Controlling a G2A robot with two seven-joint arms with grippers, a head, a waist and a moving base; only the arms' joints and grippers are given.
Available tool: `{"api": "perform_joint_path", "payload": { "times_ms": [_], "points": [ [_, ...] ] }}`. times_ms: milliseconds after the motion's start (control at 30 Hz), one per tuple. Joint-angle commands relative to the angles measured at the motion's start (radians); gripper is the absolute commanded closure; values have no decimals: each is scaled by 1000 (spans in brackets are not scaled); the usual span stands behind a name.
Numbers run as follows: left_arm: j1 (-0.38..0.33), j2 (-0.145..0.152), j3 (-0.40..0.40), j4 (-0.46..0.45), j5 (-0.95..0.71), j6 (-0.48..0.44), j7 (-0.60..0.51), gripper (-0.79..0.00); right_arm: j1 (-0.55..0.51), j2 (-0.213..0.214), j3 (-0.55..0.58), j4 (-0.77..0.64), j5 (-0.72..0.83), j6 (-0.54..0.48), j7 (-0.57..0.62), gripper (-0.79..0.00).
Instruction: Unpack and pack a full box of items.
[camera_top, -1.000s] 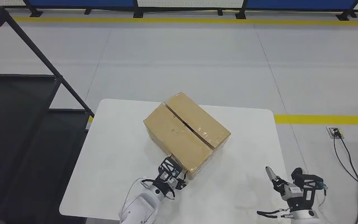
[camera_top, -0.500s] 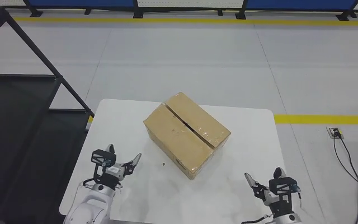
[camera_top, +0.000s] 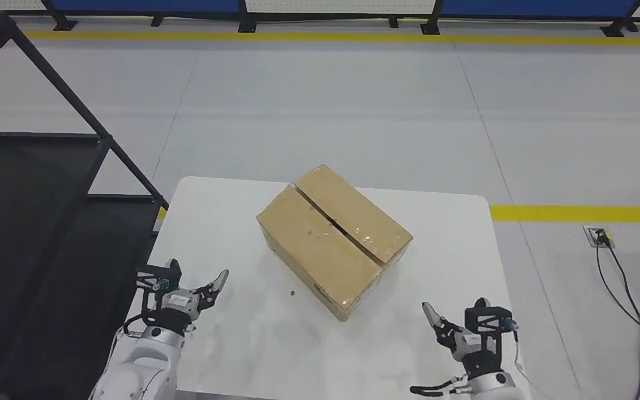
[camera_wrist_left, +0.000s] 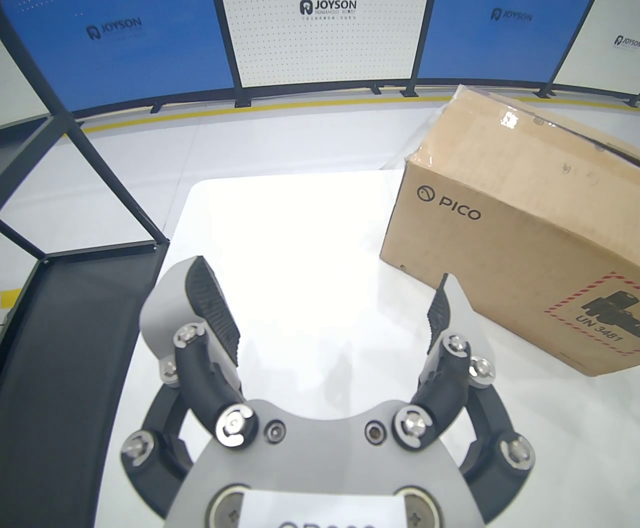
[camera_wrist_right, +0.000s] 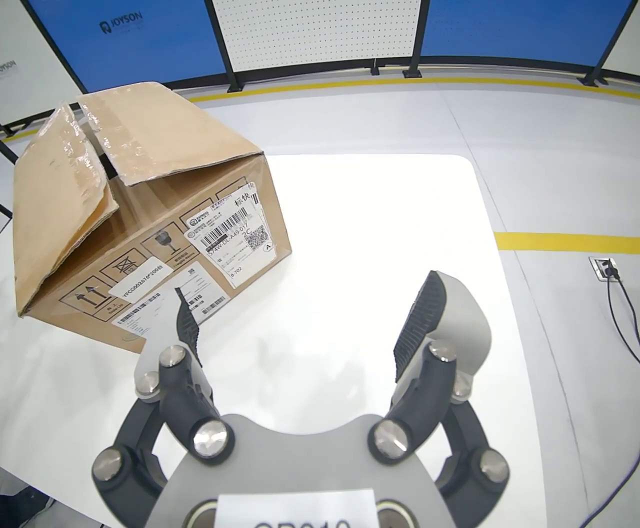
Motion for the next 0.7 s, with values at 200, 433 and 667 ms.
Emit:
{"api": "perform_joint_path", "payload": {
  "times_ms": [200,433,667],
  "points": [
    [-233,-18,64,205,-94,100,-45,-785,46,-9,-208,48,-256,-85,-43,-785],
    [-420,-42,152,404,-138,176,-42,-785,97,-37,-347,129,-304,47,-130,-785],
    [-546,-61,215,551,-149,194,-35,-785,183,-74,-445,215,-335,212,-152,-785]
  ]
}}
